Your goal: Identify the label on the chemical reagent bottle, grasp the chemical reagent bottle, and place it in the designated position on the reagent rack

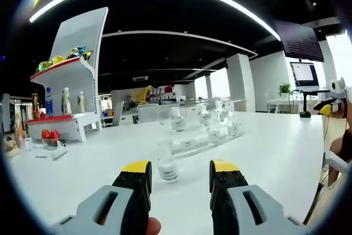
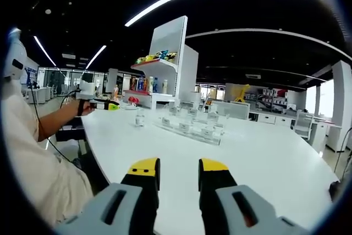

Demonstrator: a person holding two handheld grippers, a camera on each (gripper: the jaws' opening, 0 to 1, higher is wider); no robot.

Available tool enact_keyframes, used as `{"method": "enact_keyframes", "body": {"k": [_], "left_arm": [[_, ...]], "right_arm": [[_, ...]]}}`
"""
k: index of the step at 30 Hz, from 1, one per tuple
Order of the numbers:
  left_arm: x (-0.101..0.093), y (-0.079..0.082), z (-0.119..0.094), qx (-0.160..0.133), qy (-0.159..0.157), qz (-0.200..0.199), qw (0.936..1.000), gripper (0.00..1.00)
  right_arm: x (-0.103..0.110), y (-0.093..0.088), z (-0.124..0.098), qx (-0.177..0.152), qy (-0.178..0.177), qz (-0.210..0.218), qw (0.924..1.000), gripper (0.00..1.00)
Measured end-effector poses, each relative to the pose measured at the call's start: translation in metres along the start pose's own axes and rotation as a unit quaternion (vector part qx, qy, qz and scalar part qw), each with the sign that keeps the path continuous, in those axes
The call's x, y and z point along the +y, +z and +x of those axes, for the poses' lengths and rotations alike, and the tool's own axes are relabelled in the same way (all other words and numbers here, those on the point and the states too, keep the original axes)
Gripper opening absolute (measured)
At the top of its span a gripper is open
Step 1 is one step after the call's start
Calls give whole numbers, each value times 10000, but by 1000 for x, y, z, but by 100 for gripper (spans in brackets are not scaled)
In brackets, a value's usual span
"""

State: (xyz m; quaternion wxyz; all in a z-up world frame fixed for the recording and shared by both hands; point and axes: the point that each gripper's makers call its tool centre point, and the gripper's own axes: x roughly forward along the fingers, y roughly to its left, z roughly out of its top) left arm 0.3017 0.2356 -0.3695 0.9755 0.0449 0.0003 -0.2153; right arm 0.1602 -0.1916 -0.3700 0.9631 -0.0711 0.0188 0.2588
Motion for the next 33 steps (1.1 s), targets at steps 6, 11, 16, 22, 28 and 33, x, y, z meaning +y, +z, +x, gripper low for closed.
{"method": "enact_keyframes", "body": {"k": [6, 11, 16, 22, 28, 33], "left_arm": [[7, -5, 3, 42, 101, -15, 9999, 43], [14, 1, 1, -28, 195, -16, 9998, 43], [11, 6, 1, -61, 129, -3, 9999, 43], [4, 13, 9, -115, 75, 34, 9999, 43], [-3, 19, 10, -193, 2, -29, 9998, 43], [-1, 19, 11, -165, 57, -34, 9998, 43]], "right_arm": [[0, -1, 3, 28, 8, 9, 10000, 28], [3, -2, 5, 54, 42, 0, 10000, 28], [5, 0, 8, 72, 74, -21, 9999, 28], [5, 1, 6, 86, 70, -51, 9999, 28], [2, 3, 2, 23, 40, -42, 10000, 28], [2, 0, 4, 16, 86, -10, 10000, 28]]}}
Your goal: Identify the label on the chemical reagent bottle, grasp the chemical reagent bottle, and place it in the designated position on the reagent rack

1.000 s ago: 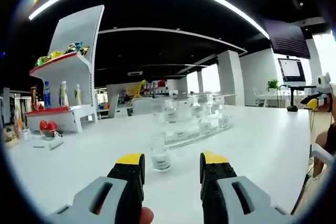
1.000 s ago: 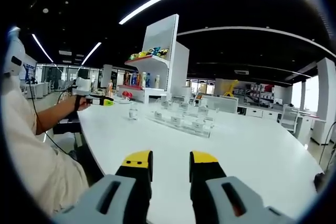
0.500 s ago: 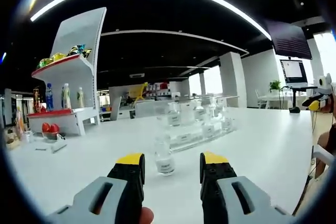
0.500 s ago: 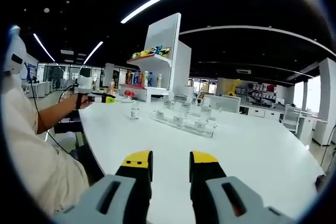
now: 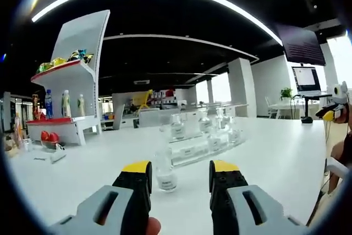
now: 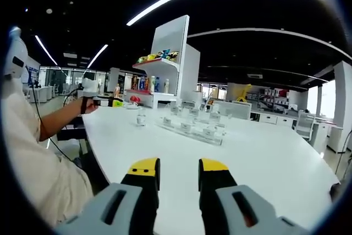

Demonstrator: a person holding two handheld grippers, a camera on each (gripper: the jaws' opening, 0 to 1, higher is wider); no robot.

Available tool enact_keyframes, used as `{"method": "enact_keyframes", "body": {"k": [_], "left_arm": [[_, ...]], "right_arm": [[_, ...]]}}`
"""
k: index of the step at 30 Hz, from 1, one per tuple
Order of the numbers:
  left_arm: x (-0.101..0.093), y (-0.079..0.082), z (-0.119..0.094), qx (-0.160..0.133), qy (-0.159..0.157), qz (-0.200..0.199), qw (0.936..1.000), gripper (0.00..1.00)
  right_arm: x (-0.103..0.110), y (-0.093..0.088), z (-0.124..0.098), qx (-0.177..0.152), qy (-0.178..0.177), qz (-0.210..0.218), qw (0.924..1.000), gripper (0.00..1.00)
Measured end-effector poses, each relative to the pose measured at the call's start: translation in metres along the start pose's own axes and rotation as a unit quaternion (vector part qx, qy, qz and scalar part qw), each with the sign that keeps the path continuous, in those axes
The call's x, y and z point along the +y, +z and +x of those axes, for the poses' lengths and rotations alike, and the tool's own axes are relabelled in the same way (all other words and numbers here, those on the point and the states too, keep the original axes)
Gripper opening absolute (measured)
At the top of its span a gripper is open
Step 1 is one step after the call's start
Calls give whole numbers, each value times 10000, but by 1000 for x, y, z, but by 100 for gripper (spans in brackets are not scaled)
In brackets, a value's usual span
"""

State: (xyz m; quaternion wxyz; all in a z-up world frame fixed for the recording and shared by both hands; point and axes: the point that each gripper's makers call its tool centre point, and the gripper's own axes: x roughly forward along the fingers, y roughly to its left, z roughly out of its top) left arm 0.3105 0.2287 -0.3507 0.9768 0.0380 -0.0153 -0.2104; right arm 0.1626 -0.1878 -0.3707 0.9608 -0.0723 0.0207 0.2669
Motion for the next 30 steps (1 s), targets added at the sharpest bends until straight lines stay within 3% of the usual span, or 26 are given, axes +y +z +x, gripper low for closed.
{"method": "enact_keyframes", "body": {"k": [14, 21, 30], "left_arm": [[13, -7, 24, 167, 136, -132, 9997, 43], [16, -4, 23, 148, 150, -115, 9997, 42], [13, -12, 30, 292, 90, -38, 9995, 43]], "right_arm": [[-4, -1, 3, -14, 27, 49, 10000, 28], [-7, 0, 6, 18, 21, 63, 10000, 28], [-5, -5, 12, 85, 68, 74, 9999, 28]]}}
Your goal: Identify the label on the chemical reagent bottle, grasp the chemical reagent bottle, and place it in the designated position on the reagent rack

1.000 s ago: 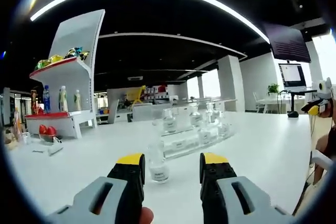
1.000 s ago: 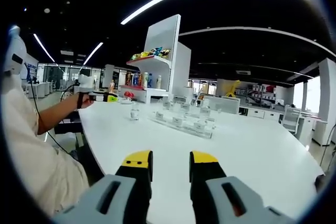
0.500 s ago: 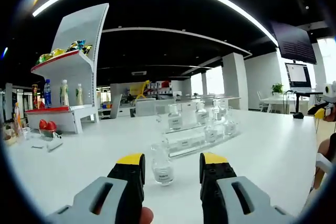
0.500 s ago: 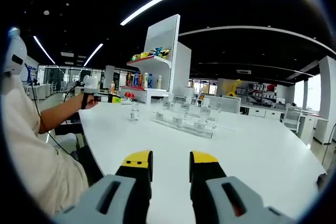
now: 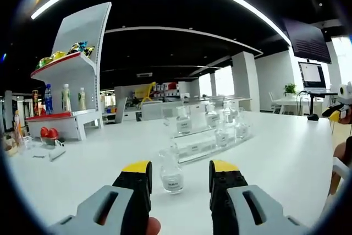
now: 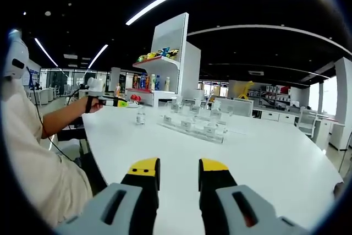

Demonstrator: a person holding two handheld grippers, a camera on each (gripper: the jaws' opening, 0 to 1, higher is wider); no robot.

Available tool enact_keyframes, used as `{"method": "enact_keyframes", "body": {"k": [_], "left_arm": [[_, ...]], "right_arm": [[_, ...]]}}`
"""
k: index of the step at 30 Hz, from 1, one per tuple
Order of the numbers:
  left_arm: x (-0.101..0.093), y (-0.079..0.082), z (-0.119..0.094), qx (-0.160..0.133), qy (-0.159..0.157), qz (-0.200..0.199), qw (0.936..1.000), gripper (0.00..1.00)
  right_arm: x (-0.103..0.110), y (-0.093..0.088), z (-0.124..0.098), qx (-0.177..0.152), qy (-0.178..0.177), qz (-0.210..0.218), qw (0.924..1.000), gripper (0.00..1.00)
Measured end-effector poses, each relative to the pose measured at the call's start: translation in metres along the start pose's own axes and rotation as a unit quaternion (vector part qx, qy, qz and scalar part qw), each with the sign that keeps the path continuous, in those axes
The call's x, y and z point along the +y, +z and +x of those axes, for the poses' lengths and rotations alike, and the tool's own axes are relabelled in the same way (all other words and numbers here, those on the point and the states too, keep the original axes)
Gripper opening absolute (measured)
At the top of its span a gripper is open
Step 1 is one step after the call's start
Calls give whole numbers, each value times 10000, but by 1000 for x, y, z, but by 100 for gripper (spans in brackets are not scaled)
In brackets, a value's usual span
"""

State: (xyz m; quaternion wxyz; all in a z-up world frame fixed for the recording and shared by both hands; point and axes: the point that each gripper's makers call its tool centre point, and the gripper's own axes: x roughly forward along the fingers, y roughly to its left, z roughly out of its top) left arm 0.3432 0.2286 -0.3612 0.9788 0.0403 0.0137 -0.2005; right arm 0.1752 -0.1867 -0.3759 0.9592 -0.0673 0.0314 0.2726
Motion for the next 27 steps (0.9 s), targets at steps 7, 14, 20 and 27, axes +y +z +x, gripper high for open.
{"method": "enact_keyframes", "body": {"k": [7, 14, 20, 27], "left_arm": [[-2, 3, 5, -14, -28, -3, 10000, 42], [-3, 0, 13, 11, -51, -9, 10000, 42], [0, -1, 20, 45, -46, -30, 10000, 42], [2, -6, 26, 84, -30, -66, 9999, 42]], "right_arm": [[-2, 1, -1, -4, 13, -14, 10000, 28], [-5, 2, -5, -46, -45, 10, 10000, 28], [-5, 0, -4, -16, -44, 23, 10000, 28], [-2, 1, 1, 15, -15, 2, 10000, 28]]}}
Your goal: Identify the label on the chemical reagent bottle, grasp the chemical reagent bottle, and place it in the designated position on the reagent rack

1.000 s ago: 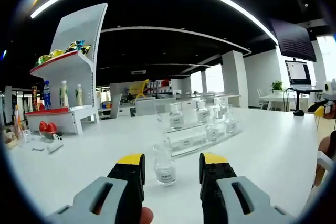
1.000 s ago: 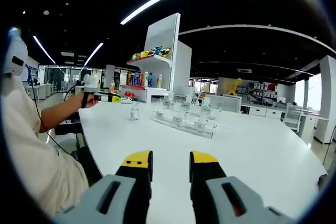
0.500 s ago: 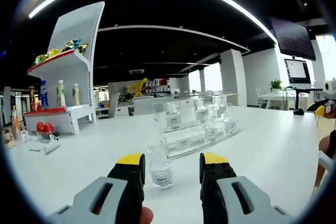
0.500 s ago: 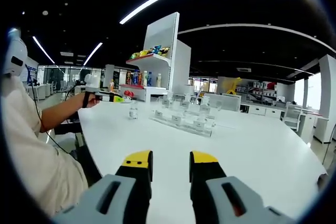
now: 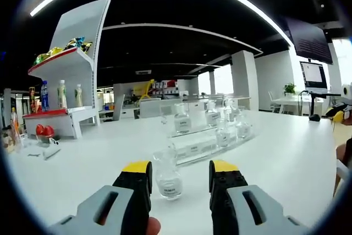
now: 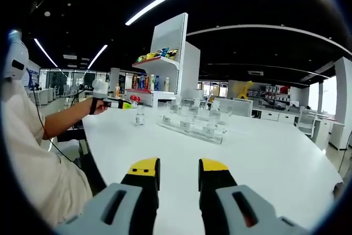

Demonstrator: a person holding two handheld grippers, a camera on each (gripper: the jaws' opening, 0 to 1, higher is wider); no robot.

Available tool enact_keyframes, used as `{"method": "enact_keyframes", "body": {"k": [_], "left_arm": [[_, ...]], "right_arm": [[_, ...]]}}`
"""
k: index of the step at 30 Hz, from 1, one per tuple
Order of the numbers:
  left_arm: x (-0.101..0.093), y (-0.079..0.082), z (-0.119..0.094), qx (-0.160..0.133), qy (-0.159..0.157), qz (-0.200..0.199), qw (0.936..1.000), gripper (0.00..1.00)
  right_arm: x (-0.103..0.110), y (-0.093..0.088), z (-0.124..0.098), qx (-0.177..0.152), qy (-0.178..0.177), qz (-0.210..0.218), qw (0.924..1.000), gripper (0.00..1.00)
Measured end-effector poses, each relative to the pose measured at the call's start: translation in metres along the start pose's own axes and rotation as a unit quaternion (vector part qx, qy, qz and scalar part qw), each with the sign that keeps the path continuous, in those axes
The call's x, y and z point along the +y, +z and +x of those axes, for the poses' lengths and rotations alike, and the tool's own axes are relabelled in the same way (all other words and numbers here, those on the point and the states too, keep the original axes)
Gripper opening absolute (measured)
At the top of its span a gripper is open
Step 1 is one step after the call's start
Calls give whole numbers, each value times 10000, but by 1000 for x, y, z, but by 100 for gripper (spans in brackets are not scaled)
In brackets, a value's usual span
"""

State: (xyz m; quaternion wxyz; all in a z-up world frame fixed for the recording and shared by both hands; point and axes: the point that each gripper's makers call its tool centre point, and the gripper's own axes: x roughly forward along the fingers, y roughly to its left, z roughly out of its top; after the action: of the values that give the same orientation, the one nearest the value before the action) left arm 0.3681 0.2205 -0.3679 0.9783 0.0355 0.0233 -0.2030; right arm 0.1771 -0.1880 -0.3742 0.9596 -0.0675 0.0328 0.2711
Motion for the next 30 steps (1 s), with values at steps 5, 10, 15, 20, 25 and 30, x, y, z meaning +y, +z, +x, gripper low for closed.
{"method": "enact_keyframes", "body": {"k": [5, 10, 15, 20, 25, 30], "left_arm": [[10, -6, 5, 65, 107, 82, 9999, 42], [13, -12, 14, 142, 133, -2, 9998, 42], [16, -17, 22, 192, 179, -29, 9997, 42], [16, -21, 28, 262, 169, -39, 9995, 42], [19, -27, 37, 319, 202, -53, 9993, 42], [19, -32, 43, 351, 236, -79, 9991, 41]], "right_arm": [[1, -4, 3, 69, 22, -20, 10000, 28], [1, -4, 4, 100, 12, -24, 9999, 28], [3, 1, 5, 116, 15, -56, 9999, 28], [6, 2, 7, 145, 27, -61, 9999, 28], [8, 2, 9, 173, 9, -41, 9998, 28], [8, 2, 11, 178, 3, -43, 9998, 28]]}}
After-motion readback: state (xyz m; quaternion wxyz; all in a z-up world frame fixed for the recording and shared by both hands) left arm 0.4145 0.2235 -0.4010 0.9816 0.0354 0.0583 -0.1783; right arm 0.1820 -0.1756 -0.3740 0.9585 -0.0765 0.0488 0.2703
